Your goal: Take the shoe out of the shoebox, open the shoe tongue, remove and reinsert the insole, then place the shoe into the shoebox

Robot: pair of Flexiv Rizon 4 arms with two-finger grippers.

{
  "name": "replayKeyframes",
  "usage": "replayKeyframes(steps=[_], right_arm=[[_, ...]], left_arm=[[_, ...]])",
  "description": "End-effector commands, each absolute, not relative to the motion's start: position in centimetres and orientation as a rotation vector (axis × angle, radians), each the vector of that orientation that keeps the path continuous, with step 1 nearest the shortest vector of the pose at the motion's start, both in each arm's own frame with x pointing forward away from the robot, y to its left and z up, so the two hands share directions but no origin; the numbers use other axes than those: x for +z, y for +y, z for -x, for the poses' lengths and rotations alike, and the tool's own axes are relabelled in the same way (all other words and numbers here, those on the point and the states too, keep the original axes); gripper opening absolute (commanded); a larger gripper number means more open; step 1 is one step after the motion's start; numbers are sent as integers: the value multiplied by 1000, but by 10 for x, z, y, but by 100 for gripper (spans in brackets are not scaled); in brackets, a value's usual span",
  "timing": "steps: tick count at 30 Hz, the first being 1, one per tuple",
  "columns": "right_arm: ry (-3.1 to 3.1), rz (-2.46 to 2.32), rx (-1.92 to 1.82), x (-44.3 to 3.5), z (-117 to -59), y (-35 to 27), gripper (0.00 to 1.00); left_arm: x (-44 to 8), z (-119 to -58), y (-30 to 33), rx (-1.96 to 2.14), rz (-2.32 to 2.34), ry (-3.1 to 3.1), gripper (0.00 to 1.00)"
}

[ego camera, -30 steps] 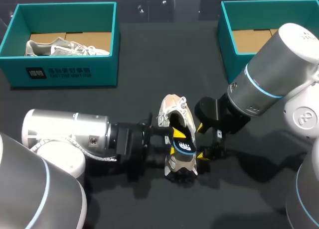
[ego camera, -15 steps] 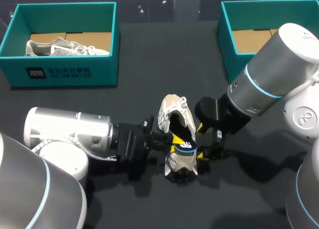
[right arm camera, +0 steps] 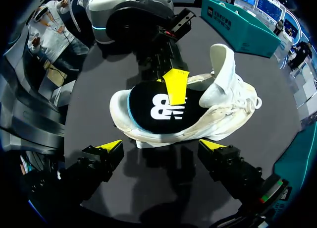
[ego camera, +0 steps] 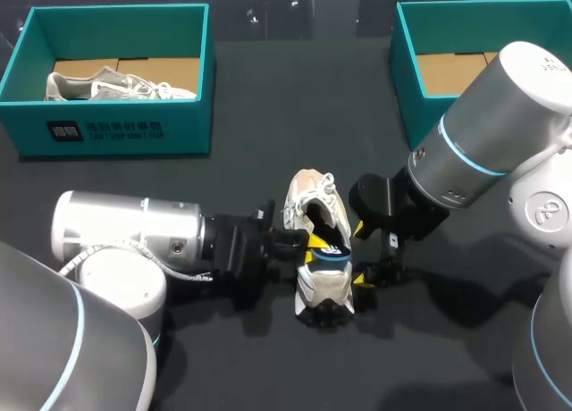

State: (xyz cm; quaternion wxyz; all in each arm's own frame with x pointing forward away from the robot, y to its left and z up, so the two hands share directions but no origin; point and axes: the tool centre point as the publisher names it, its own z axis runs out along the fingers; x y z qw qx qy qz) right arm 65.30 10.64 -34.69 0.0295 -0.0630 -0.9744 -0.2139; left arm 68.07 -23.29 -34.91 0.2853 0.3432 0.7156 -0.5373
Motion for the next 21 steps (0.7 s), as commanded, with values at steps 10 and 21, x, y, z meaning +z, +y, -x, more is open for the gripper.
replayKeyframes(steps=[10,21], right_arm=[[-3008,196,-659,-347,-651,106,100],[-3008,196,-659,-347,-651,106,100]], left_arm=[[-332,-660,-244,-1529,-954,1900,45],[-326,-648,-251,-1529,-1024,1878,0]])
